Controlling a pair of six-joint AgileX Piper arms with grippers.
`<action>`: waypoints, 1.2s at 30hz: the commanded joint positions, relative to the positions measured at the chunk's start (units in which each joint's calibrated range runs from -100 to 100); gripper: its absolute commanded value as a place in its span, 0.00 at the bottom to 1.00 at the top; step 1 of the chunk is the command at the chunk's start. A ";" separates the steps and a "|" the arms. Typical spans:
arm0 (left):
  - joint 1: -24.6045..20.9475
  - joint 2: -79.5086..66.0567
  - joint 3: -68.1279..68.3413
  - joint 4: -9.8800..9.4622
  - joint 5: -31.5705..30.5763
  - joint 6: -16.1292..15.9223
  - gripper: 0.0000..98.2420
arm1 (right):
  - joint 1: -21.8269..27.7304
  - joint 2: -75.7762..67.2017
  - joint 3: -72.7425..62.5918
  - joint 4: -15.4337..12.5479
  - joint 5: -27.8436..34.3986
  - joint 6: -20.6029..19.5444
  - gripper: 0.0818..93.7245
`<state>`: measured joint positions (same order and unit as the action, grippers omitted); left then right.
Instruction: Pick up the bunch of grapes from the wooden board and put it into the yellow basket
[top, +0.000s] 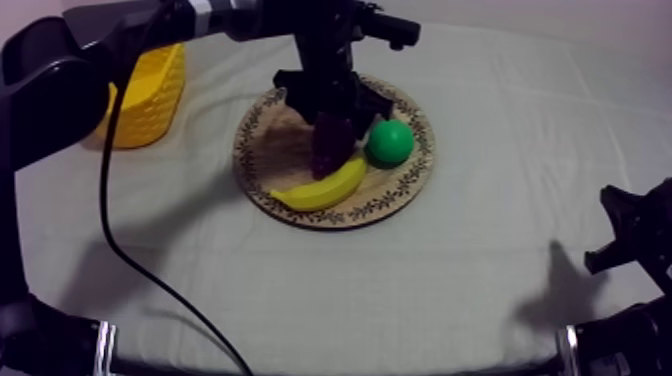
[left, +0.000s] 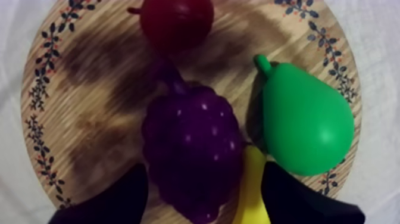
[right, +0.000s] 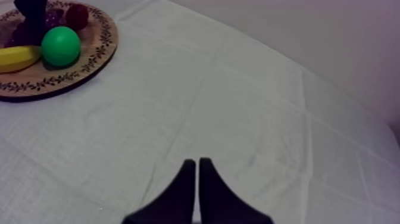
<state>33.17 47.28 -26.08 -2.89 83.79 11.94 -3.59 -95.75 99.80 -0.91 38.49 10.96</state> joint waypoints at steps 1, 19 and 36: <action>0.04 0.79 -0.72 -0.09 0.52 -0.08 0.74 | -0.01 -0.01 -0.02 0.00 -0.03 0.00 0.00; -0.42 6.64 -5.32 -0.86 2.28 0.19 0.71 | -0.01 -0.01 -0.02 0.00 -0.03 0.00 0.00; -1.27 7.50 -6.81 -1.34 3.57 0.21 0.55 | -0.01 -0.01 -0.02 0.00 -0.03 0.00 0.00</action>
<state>31.88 54.77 -32.80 -4.24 87.25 12.18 -3.59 -95.75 99.80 -0.91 38.49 10.96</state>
